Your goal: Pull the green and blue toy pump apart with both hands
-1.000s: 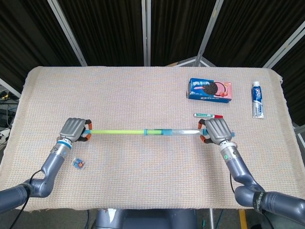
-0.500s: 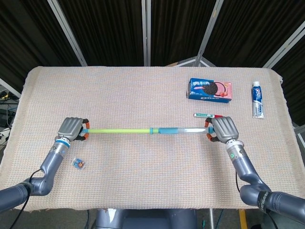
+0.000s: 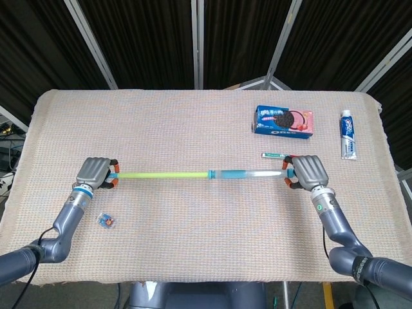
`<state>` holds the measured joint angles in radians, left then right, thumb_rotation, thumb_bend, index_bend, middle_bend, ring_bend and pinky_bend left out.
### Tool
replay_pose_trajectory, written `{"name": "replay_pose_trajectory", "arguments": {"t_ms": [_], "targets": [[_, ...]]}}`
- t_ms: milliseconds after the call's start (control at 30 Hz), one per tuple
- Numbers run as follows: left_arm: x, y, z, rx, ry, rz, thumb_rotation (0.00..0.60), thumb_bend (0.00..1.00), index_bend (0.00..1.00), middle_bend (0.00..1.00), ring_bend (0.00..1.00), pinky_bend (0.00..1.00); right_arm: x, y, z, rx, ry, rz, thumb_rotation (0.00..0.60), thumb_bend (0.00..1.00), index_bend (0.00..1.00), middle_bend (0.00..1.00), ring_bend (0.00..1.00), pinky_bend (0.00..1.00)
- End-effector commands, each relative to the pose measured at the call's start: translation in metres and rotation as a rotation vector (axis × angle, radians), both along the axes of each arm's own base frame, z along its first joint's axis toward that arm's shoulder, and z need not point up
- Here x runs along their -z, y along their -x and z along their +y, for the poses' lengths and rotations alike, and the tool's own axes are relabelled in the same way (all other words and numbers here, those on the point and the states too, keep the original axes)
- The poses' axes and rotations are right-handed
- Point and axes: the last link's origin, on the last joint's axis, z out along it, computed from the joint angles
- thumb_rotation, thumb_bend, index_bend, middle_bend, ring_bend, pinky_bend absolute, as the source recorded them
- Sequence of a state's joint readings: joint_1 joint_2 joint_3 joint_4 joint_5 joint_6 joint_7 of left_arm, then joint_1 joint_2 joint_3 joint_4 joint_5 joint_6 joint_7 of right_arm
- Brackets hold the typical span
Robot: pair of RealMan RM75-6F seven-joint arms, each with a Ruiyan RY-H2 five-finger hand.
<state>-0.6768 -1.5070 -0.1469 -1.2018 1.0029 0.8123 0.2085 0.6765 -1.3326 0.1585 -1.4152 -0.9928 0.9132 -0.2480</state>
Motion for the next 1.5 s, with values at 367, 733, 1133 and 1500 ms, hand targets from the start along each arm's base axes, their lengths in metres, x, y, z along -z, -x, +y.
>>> {"name": "replay_pose_trajectory", "arguments": {"t_ms": [367, 733, 1133, 1500], "targets": [[0.003, -0.002, -0.002, 0.003, 0.009, -0.016, 0.600, 0.04, 0.12, 0.92, 0.84, 1.00, 0.004, 0.003, 0.003, -0.002, -0.026, 0.012, 0.600, 0.07, 0.05, 1.00, 1.00, 1.00], [-0.024, -0.004, -0.005, 0.029, -0.076, -0.086, 0.600, 0.00, 0.00, 0.92, 0.84, 1.00, -0.012, 0.008, 0.012, 0.005, 0.035, -0.038, 0.600, 0.00, 0.00, 0.99, 1.00, 1.00], [-0.098, -0.003, -0.061, 0.125, -0.277, -0.189, 0.600, 0.00, 0.00, 0.07, 0.10, 0.18, -0.082, 0.048, 0.077, -0.103, 0.254, -0.165, 0.600, 0.00, 0.01, 0.43, 0.48, 0.53], [-0.112, 0.008, -0.144, 0.119, -0.286, -0.157, 0.600, 0.00, 0.00, 0.00, 0.00, 0.00, -0.102, 0.080, 0.162, -0.060, 0.377, -0.180, 0.600, 0.00, 0.00, 0.00, 0.00, 0.00]]}}
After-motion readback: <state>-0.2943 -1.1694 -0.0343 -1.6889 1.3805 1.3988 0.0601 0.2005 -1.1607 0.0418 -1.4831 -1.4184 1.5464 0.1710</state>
